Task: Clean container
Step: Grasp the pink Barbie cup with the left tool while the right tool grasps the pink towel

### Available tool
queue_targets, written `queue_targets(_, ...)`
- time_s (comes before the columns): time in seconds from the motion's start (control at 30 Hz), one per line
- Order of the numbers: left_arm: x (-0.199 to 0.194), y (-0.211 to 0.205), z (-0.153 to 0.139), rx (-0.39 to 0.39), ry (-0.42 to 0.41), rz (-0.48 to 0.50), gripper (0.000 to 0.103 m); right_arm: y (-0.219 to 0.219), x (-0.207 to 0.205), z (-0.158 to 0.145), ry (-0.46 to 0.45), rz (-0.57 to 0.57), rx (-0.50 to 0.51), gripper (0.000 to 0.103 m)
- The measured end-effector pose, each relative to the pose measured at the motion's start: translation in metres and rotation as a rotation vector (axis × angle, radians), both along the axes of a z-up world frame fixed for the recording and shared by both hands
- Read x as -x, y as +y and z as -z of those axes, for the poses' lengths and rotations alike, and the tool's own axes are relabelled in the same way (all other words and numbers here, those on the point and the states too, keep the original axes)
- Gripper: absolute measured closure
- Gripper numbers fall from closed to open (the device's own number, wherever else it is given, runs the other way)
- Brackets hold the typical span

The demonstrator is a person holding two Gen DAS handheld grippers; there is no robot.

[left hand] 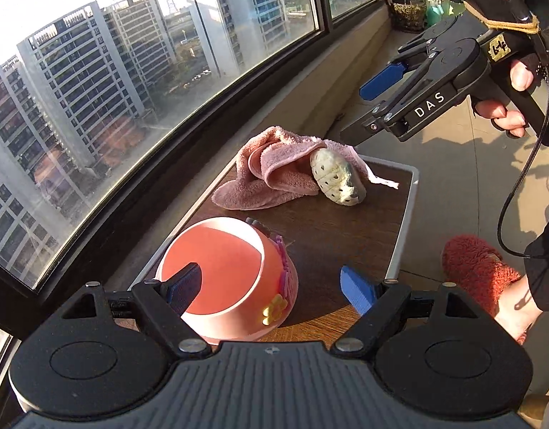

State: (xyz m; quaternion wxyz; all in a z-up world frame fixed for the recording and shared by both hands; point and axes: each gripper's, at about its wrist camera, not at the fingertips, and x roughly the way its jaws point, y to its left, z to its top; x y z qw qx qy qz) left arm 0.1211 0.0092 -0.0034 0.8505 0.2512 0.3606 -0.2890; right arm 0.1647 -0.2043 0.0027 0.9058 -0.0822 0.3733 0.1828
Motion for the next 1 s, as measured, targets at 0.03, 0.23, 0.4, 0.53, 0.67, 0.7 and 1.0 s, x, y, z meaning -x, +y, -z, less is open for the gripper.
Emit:
queue_targets(0.03, -0.003, -0.001, 0.004, -0.034, 0.01, 0.034, 0.018, 0.0, -0.005, 0.001, 0.004, -0.004, -0.002, 0.027)
queue_targets(0.23, -0.016, 0.0, 0.029, -0.186, 0.052, 0.18, 0.018, 0.003, -0.035, 0.01, 0.011, -0.05, 0.002, 0.027)
queue_targets(0.4, -0.017, -0.004, 0.046, -0.27, 0.047, 0.282, 0.018, 0.016, -0.061, 0.023, 0.015, -0.103, 0.004, 0.027)
queue_targets(0.53, -0.024, -0.005, 0.055, -0.264, 0.047, 0.28, 0.018, 0.029, -0.075, 0.037, 0.009, -0.147, 0.007, 0.027)
queue_targets(0.67, -0.03, -0.005, 0.058, -0.25, 0.048, 0.262, 0.034, 0.038, -0.088, 0.055, -0.009, -0.149, 0.067, 0.027)
queue_targets(0.7, -0.031, -0.004, 0.058, -0.235, 0.052, 0.253, 0.036, 0.038, -0.091, 0.058, -0.01, -0.14, 0.074, 0.027)
queue_targets(1.0, -0.037, -0.003, 0.05, -0.178, 0.089, 0.196, 0.076, 0.038, -0.099, 0.081, 0.045, -0.1, 0.093, 0.025)
